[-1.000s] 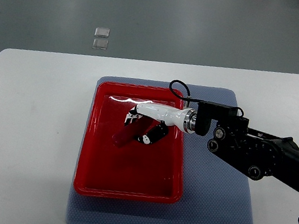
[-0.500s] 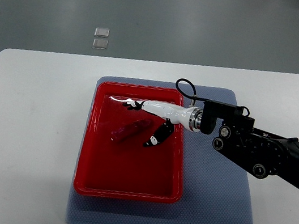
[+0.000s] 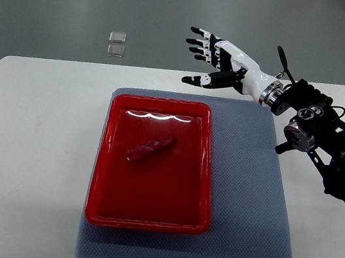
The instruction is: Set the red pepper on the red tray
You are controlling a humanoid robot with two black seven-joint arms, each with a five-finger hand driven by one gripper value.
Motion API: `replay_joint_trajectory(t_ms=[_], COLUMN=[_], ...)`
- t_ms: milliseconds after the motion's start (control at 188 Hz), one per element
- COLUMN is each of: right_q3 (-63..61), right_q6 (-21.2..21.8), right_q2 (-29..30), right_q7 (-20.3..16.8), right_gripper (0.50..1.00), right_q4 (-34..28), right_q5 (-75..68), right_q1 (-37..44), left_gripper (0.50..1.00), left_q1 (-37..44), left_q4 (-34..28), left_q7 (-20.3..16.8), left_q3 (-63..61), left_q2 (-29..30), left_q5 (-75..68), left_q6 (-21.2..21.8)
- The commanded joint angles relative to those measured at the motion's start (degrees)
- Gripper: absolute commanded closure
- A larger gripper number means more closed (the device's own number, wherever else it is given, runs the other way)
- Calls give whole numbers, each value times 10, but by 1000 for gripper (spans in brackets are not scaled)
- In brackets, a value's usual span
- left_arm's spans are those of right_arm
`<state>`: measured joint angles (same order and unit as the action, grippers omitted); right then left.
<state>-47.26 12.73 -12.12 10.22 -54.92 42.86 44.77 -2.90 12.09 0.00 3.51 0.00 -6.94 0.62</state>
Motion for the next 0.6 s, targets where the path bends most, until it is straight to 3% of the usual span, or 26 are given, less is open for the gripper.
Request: replay_joint_trajectory(t_ms=[0,170,261,388,596], right_q3=[-55,-82,-83,-83,-82], right_q6=[0,6,41,96,101], right_q2=[1,5,14,19,19], right_q7=[1,1,1,1,1], right_gripper=[587,587,587,587,587], right_q4=[8,83,132,165,172], right_q5=[-165,-376,-452,-473,-473], right_q1=[-38,-63,-64,-70,-71], left_gripper=[500,500,500,500,500], left_q1=[0,0,0,0,0], left_q4=[1,3,3,2,3], left_q7=[0,1,1,1,1], left_q3=[0,0,0,0,-2], left_q2=[0,0,0,0,0], left_q5=[0,0,0,0,0], left_q6=[0,0,0,0,0])
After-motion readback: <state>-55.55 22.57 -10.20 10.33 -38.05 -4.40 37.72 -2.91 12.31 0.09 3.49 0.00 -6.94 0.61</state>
